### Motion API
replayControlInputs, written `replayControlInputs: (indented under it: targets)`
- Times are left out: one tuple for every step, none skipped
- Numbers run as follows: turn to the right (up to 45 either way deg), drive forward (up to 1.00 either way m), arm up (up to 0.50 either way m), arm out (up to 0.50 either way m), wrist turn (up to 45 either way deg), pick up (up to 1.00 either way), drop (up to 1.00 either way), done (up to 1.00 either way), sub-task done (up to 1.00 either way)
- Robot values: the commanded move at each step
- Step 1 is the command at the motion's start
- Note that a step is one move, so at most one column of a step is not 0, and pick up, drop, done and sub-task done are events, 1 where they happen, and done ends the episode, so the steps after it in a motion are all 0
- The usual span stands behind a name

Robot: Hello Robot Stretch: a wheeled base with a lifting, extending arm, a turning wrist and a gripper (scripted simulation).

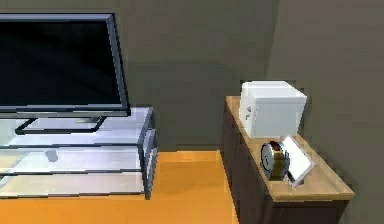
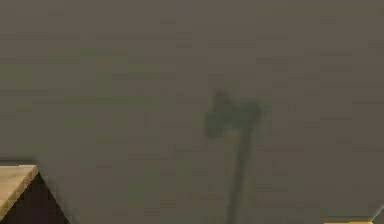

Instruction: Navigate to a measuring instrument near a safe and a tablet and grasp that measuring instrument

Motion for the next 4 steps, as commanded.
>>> replayControlInputs:
  targets:
    - [12.0,0.0,0.0,0.0,0.0,0.0,0.0,0.0,0.0]
    - [0.0,0.25,0.0,0.0,0.0,0.0,0.0,0.0,0.0]
    - [-45.0,0.0,0.0,0.0,0.0,0.0,0.0,0.0,0.0]
    - [-21.0,0.0,0.0,0.0,0.0,0.0,0.0,0.0,0.0]
